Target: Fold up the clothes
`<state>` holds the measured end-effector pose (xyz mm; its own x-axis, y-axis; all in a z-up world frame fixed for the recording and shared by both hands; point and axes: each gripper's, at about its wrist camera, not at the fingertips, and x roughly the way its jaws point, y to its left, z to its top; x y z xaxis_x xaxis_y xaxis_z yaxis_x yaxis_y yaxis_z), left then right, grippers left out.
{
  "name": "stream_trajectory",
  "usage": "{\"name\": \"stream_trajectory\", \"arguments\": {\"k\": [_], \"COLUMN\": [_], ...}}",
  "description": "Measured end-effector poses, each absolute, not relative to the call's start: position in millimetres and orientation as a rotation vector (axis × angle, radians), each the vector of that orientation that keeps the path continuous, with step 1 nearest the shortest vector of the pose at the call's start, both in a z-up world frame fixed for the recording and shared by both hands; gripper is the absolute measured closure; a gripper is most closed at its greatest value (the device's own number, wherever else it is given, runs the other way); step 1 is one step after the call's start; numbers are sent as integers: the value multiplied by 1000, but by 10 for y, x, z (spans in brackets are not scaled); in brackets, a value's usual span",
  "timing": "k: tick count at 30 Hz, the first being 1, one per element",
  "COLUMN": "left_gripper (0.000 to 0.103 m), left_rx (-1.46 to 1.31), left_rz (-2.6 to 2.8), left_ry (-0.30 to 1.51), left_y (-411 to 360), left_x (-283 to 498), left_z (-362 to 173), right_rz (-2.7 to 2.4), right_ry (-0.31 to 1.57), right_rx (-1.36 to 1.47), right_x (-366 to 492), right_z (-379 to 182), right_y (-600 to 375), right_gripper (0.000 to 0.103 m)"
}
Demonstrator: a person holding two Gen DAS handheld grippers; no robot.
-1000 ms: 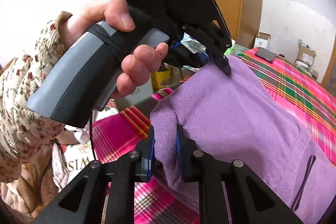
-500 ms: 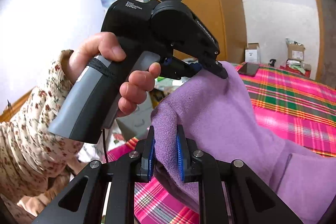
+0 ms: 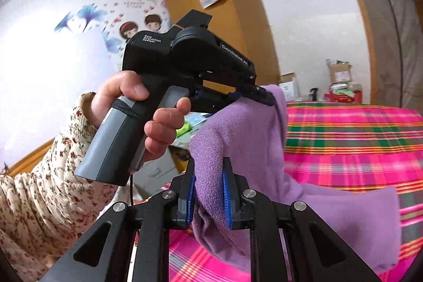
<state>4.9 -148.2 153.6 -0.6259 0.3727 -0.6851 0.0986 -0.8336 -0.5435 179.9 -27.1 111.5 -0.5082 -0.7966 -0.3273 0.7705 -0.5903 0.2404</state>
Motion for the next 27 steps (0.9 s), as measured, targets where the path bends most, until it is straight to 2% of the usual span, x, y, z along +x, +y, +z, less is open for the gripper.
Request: {"name": "stream_trajectory", "arguments": {"k": [14, 27], "left_gripper": [90, 86], "left_rx": [-1342, -1447], "left_rz": [2461, 2344], "left_ry": [-714, -654], "left_y": [-738, -90], "left_x": [-418, -913], "left_z": [1493, 1244], "right_rz": [-2313, -2450], "right_ry": [-179, -329], "right_rx": [533, 640], "right_x": [1465, 1267], "right_z": [1114, 880], "right_y": [346, 1027], "right_gripper": [85, 85]}}
